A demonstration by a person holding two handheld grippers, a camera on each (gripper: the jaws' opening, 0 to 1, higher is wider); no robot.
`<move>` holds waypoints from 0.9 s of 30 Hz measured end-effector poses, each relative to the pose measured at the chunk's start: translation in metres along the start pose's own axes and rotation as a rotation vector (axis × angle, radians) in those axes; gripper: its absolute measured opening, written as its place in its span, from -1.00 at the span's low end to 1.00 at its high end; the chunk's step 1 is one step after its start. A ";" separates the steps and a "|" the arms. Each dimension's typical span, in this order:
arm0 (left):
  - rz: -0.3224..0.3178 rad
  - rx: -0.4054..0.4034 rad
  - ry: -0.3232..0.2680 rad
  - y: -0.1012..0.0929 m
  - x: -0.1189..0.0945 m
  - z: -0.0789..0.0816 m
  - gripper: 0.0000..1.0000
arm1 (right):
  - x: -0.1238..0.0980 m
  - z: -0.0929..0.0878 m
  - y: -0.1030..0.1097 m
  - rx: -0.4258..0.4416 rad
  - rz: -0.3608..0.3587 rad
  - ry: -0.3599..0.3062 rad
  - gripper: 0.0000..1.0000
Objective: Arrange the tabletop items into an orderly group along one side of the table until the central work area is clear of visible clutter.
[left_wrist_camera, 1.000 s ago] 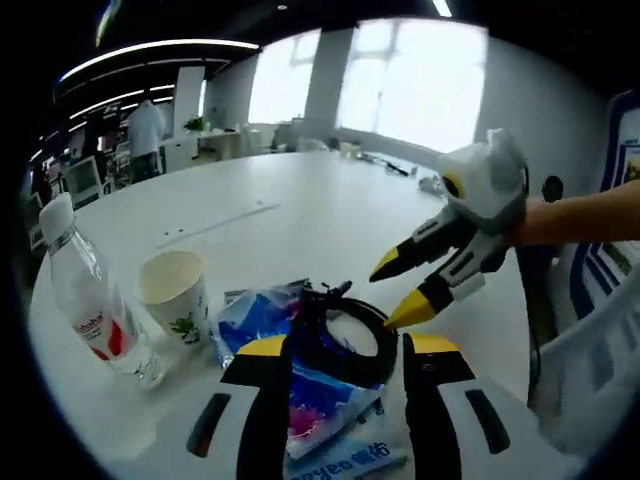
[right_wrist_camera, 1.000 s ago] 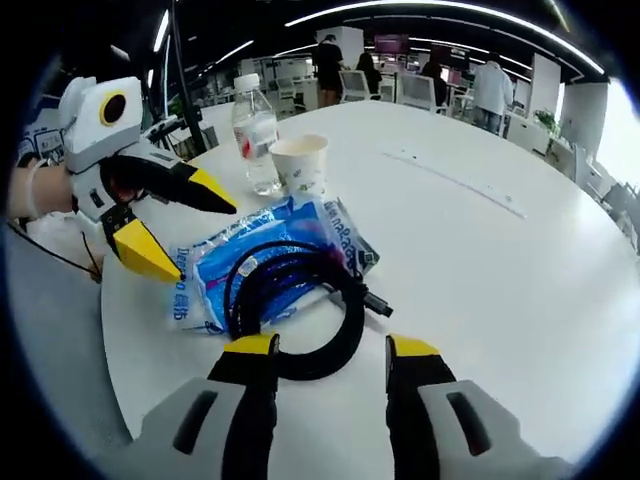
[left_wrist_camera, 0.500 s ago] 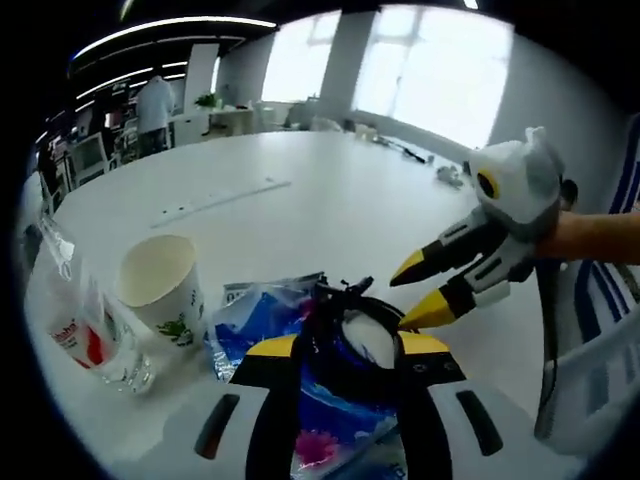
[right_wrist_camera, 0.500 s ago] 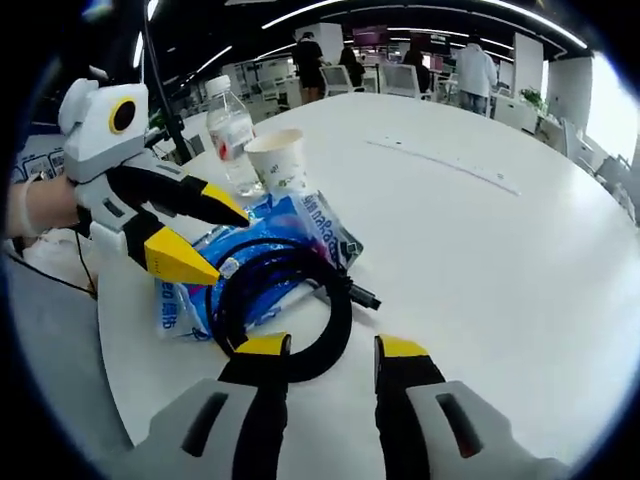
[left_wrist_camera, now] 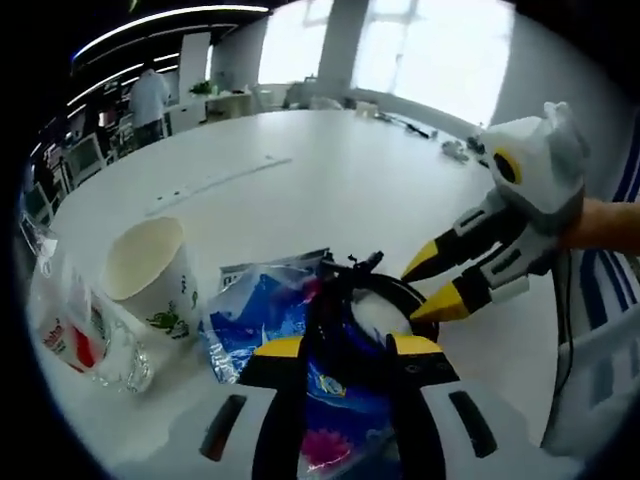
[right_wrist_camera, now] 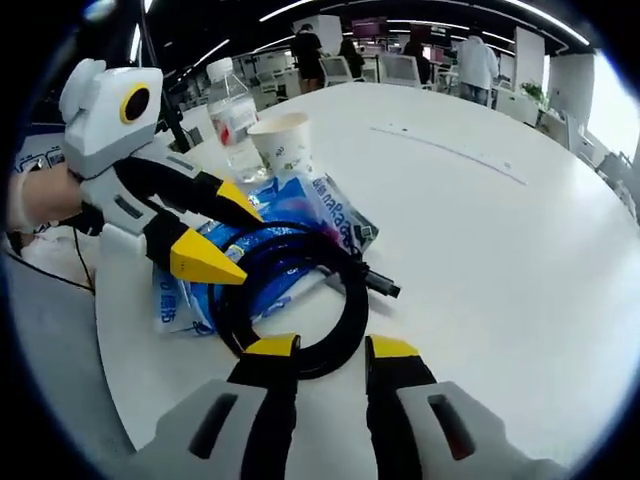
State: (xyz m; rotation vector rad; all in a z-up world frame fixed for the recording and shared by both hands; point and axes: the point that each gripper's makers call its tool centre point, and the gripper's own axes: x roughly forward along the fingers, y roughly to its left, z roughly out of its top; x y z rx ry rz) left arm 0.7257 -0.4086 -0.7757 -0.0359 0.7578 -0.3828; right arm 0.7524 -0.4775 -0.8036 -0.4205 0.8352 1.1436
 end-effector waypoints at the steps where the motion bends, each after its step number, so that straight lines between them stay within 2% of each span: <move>1: 0.004 -0.003 0.009 0.001 0.001 -0.002 -0.52 | 0.000 0.000 0.001 0.003 -0.002 0.001 -0.55; 5: -0.018 -0.014 0.028 -0.002 0.003 -0.007 -0.51 | 0.003 0.001 0.001 0.008 -0.013 0.010 -0.58; 12: 0.015 -0.011 0.028 0.006 0.007 -0.006 -0.70 | 0.004 0.000 -0.005 0.046 -0.050 0.026 -0.67; 17: 0.021 0.003 0.026 0.008 0.008 -0.006 -0.75 | 0.007 -0.002 -0.005 0.072 -0.083 0.053 -0.70; 22: 0.042 0.009 0.023 0.010 0.007 -0.006 -0.84 | 0.008 0.000 -0.008 0.081 -0.124 0.052 -0.82; 27: 0.051 -0.023 0.019 0.010 0.007 -0.005 -0.90 | 0.012 0.003 -0.014 0.082 -0.136 0.051 -0.87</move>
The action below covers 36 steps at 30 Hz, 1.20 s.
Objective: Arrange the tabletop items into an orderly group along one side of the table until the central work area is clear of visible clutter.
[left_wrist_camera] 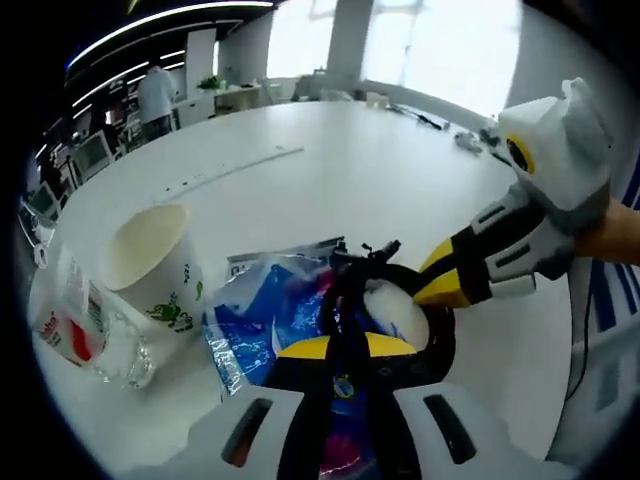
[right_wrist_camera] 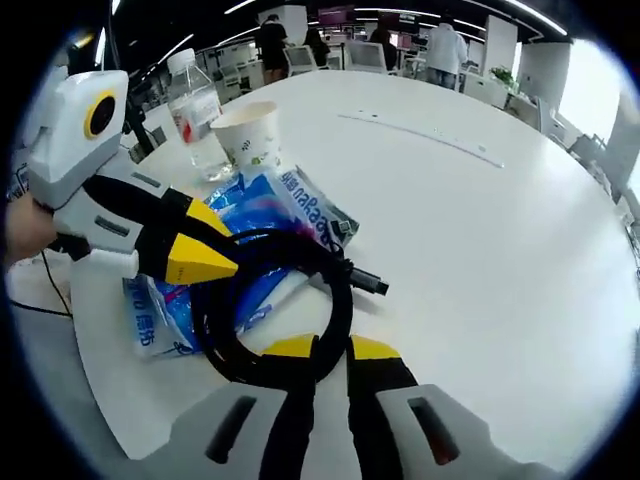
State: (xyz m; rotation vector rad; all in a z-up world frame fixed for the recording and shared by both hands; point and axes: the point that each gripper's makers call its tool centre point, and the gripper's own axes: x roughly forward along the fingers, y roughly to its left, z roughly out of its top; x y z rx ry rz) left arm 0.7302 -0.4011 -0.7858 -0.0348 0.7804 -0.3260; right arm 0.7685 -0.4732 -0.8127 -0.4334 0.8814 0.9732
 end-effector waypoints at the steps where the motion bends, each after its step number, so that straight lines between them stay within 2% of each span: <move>1: -0.001 -0.020 -0.001 -0.001 0.000 0.000 -0.91 | 0.000 0.000 0.000 0.004 -0.003 0.000 -0.89; 9: 0.004 -0.060 -0.012 0.000 -0.004 0.003 -0.99 | -0.006 -0.001 -0.002 0.030 -0.004 -0.007 -0.95; 24: 0.004 -0.053 -0.029 -0.008 -0.016 0.015 -1.00 | -0.028 0.008 -0.005 0.043 -0.012 -0.035 -1.00; 30: -0.005 -0.048 -0.035 -0.017 -0.020 0.019 -1.00 | -0.042 0.007 -0.006 0.040 -0.019 -0.042 -1.00; 36: -0.021 -0.030 -0.041 -0.033 -0.020 0.025 -1.00 | -0.057 0.000 -0.012 0.040 -0.030 -0.040 -1.00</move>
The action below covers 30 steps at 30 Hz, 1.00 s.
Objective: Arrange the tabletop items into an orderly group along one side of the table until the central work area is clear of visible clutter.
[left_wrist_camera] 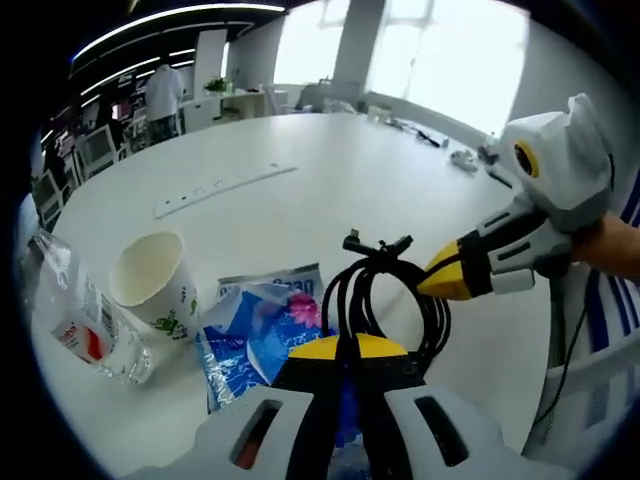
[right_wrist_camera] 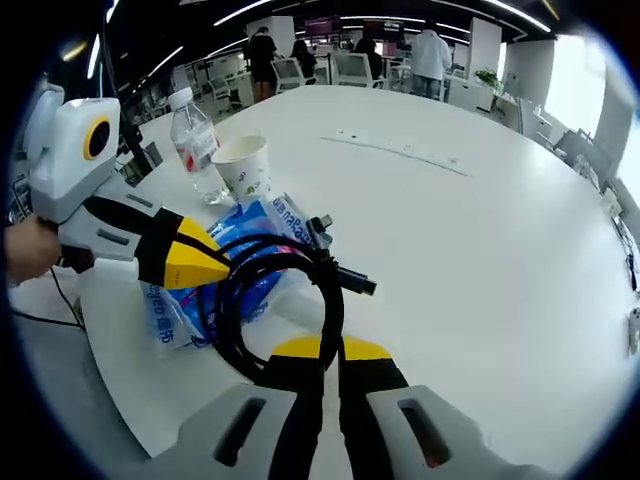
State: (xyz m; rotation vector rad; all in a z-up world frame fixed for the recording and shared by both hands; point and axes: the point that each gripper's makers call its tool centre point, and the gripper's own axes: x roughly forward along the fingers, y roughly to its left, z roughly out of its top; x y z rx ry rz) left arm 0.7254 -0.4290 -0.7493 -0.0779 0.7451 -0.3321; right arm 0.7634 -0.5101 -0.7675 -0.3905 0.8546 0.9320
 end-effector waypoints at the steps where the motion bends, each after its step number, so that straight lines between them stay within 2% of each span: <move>1: -0.002 0.000 0.000 -0.003 0.001 0.001 -1.00 | -0.003 -0.002 -0.002 -0.001 -0.001 0.001 -1.00; 7: -0.035 0.026 0.001 -0.030 0.009 0.006 -1.00 | -0.021 -0.017 -0.019 0.012 -0.024 0.008 -1.00; 14: -0.074 0.019 -0.005 -0.060 0.023 0.012 -1.00 | -0.041 -0.032 -0.042 0.024 -0.050 0.017 -1.00; 19: -0.113 0.039 0.011 -0.081 0.040 0.015 -1.00 | -0.052 -0.048 -0.061 0.038 -0.064 0.037 -1.00; 25: -0.130 0.028 0.008 -0.095 0.058 0.020 -1.00 | -0.057 -0.060 -0.081 0.038 -0.076 0.061 -1.00; 30: -0.132 0.024 0.008 -0.102 0.077 0.021 -1.00 | -0.051 -0.068 -0.098 0.037 -0.078 0.085 -1.00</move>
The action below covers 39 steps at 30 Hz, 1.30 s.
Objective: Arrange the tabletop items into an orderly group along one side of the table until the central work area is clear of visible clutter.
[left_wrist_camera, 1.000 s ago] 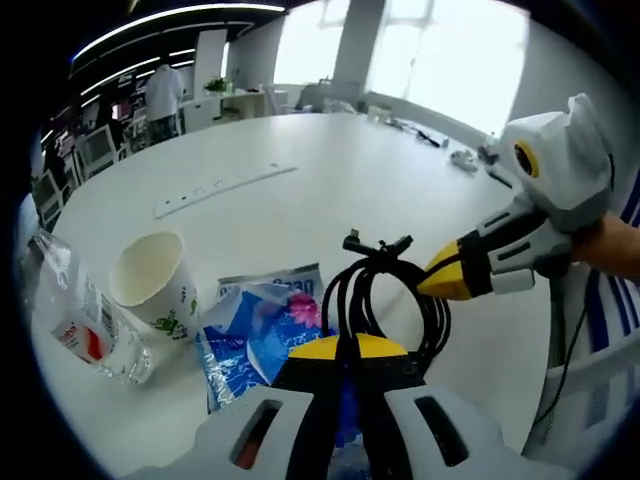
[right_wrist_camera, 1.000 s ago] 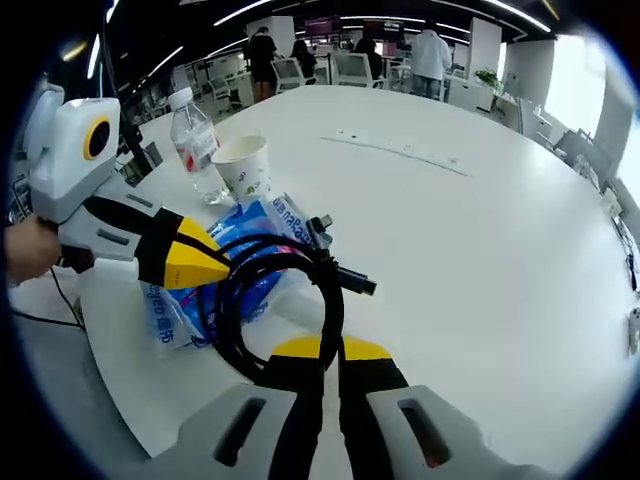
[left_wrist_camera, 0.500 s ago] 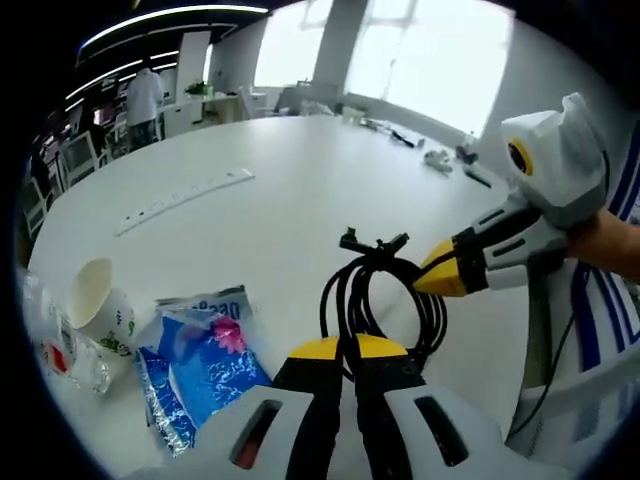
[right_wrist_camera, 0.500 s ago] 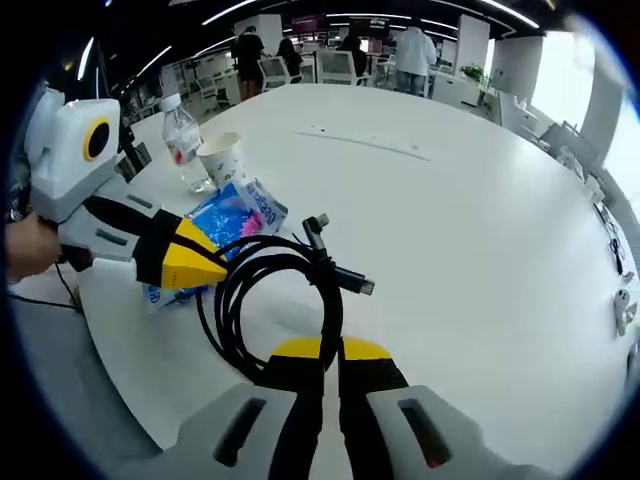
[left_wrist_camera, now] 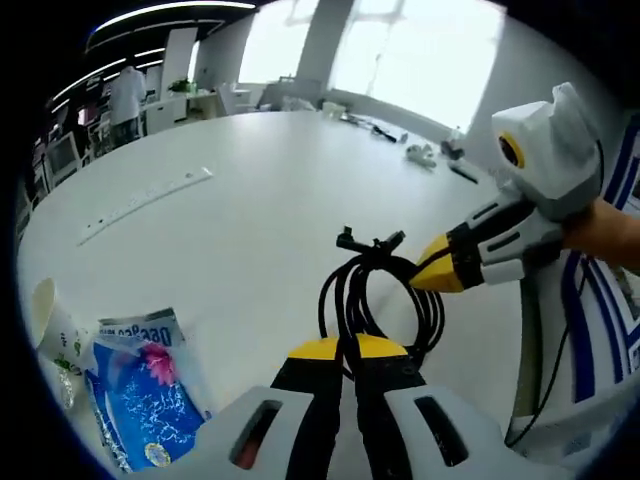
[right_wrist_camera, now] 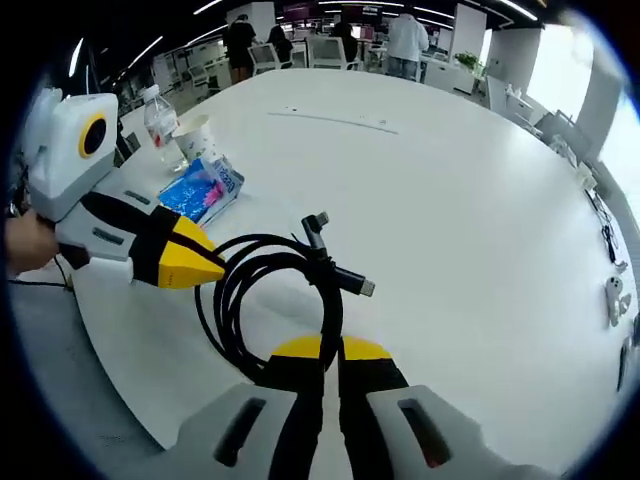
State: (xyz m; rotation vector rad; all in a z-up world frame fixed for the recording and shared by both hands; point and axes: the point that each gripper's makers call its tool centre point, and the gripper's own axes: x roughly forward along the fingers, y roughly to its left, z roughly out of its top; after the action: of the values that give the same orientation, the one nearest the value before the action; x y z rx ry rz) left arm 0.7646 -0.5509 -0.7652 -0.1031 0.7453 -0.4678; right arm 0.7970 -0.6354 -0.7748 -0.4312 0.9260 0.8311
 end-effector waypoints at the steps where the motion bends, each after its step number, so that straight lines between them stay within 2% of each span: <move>1: 0.001 -0.002 -0.001 0.000 0.003 0.000 -1.00 | 0.002 -0.001 -0.002 0.001 0.001 0.007 -1.00; 4: -0.009 -0.026 -0.002 0.001 0.011 -0.001 -1.00 | 0.008 -0.008 -0.009 -0.003 0.006 0.027 -1.00; 15: -0.013 -0.054 0.014 0.005 0.031 -0.001 -1.00 | 0.023 -0.010 -0.024 0.006 0.022 0.046 -1.00; 21: -0.019 -0.067 0.022 0.003 0.036 -0.003 -1.00 | 0.026 -0.013 -0.026 -0.004 0.027 0.065 -1.00; 39: -0.016 -0.061 0.044 0.002 0.041 -0.011 -0.99 | 0.030 -0.014 -0.028 -0.018 0.017 0.059 -0.97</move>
State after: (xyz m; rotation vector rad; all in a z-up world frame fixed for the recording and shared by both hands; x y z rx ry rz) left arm 0.7837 -0.5668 -0.7997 -0.1564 0.8021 -0.4641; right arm 0.8208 -0.6488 -0.8078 -0.4664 0.9778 0.8464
